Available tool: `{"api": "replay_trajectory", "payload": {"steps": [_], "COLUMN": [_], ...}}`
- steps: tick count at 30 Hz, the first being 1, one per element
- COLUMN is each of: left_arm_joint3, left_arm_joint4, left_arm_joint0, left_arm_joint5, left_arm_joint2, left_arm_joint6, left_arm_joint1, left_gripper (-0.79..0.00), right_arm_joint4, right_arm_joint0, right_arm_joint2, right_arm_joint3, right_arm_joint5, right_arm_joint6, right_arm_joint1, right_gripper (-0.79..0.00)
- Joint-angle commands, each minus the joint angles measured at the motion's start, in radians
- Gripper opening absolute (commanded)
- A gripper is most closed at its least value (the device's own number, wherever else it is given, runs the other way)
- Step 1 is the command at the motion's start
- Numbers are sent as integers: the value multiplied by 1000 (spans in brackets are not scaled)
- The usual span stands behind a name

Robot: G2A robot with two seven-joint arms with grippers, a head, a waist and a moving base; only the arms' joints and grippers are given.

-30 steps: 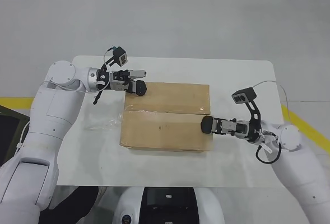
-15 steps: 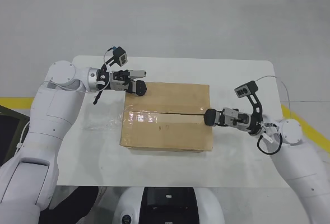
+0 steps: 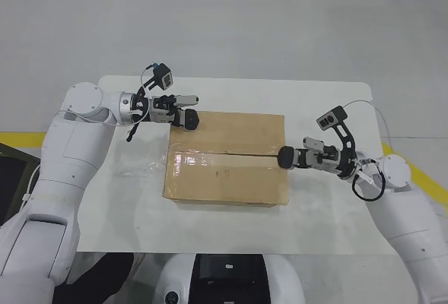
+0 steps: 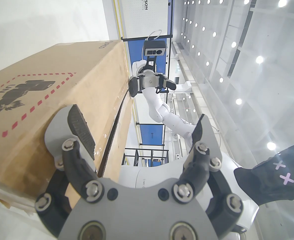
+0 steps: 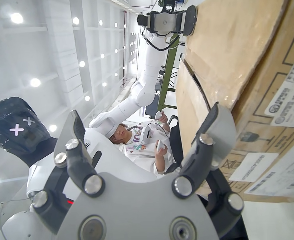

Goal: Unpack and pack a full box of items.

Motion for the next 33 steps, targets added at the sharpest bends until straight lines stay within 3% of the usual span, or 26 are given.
{"api": "replay_trajectory", "payload": {"steps": [1, 28, 33], "left_arm_joint3": [0, 0, -55], "left_arm_joint4": [0, 0, -17], "left_arm_joint0": [0, 0, 40], "left_arm_joint5": [0, 0, 8], "left_arm_joint2": [0, 0, -21], "left_arm_joint6": [0, 0, 68], "left_arm_joint1": [0, 0, 6], "left_gripper": [0, 0, 0], "right_arm_joint4": [-10, -40, -40], "right_arm_joint0": [7, 23, 23], "right_arm_joint2": [-3, -12, -12], "right_arm_joint3": [2, 25, 25], "right_arm_joint5": [9, 8, 8], "right_arm_joint6": [2, -9, -9], "right_arm_joint1": [-2, -12, -12], "right_gripper": [0, 0, 0]}}
